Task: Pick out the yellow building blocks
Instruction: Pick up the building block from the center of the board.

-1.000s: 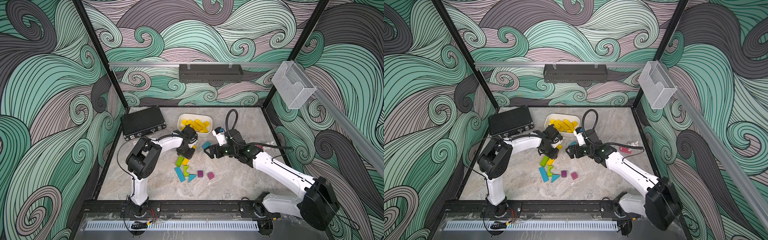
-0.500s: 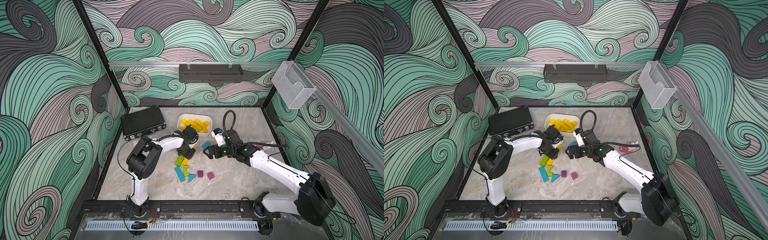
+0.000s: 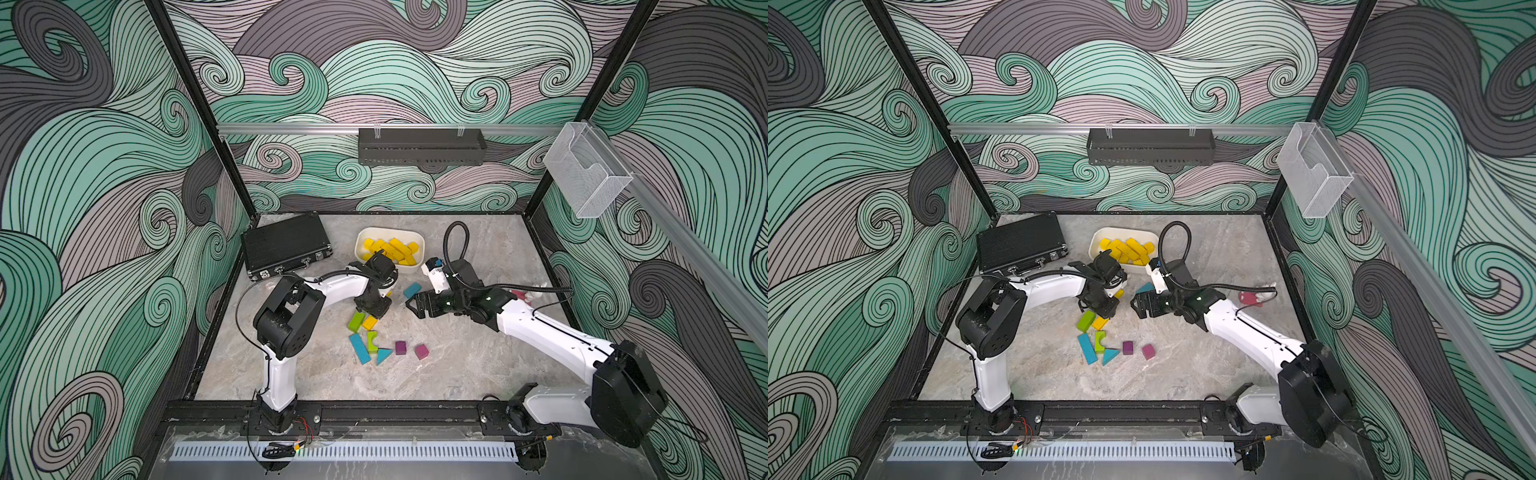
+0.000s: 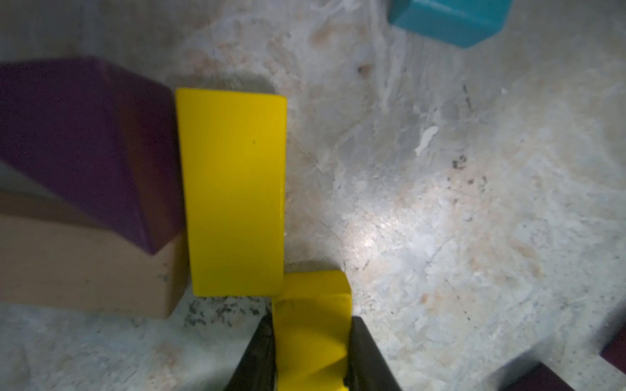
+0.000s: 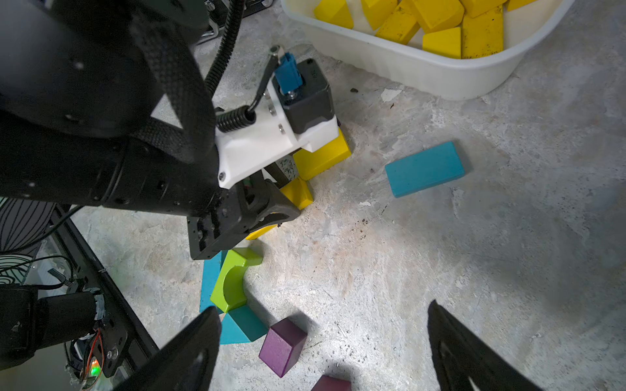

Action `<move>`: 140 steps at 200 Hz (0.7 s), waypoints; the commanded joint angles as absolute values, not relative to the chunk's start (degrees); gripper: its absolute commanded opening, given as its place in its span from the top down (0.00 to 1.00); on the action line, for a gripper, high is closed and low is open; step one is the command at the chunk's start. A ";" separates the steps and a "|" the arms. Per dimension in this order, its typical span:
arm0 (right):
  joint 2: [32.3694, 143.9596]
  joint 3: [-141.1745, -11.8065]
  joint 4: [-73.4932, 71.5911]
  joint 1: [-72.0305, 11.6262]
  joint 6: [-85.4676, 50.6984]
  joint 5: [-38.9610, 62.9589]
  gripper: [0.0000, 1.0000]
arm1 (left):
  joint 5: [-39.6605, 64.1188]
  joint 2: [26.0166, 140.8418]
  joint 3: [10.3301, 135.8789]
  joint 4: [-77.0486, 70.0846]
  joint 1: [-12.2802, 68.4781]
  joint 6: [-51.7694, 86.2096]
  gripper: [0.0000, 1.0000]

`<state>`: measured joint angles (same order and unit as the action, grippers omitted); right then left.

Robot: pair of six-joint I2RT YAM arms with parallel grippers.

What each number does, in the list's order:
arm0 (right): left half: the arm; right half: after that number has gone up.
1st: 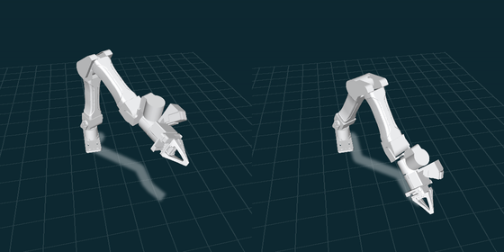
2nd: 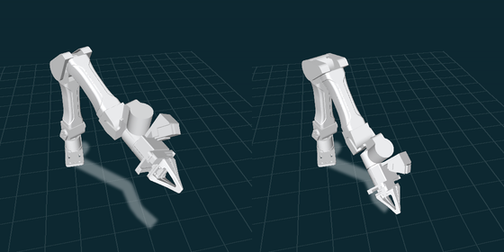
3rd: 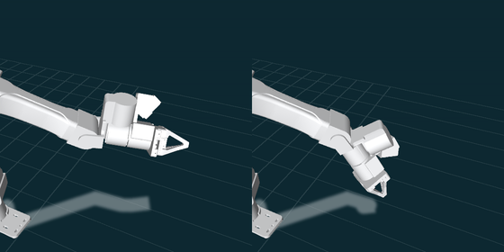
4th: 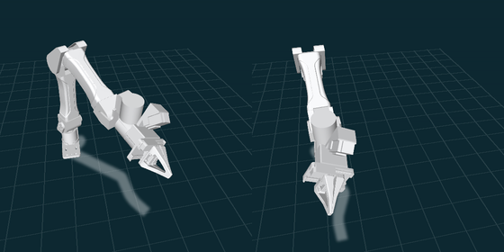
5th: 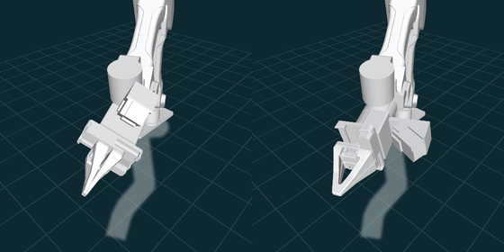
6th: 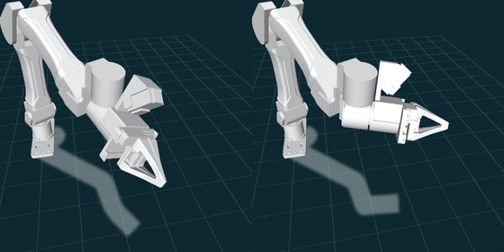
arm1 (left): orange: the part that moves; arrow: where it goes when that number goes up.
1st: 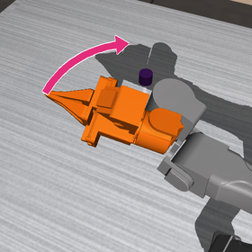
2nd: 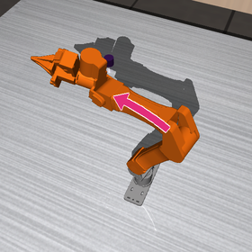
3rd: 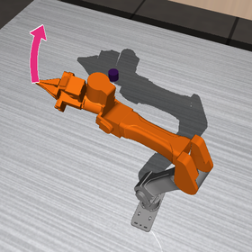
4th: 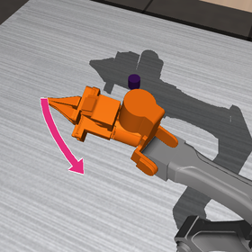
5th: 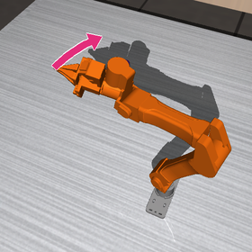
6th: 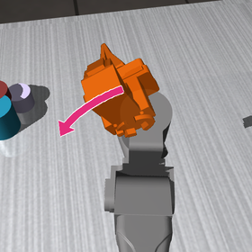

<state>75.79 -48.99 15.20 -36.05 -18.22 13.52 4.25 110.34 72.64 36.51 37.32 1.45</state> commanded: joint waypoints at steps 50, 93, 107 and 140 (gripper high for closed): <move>69.68 -47.23 13.60 -36.06 -18.62 8.45 0.06 | 6.18 101.04 74.44 38.92 37.77 1.85 0.75; 62.07 -43.06 7.52 -36.05 -16.33 3.69 0.07 | 5.65 96.89 76.71 40.02 37.77 1.63 0.75; 60.97 -42.80 6.78 -36.08 -14.69 2.91 0.06 | 5.41 96.91 78.37 40.58 37.73 1.71 0.75; 61.51 -44.42 8.28 -36.04 -12.42 3.19 0.06 | 3.41 98.66 83.01 40.97 37.76 0.71 0.75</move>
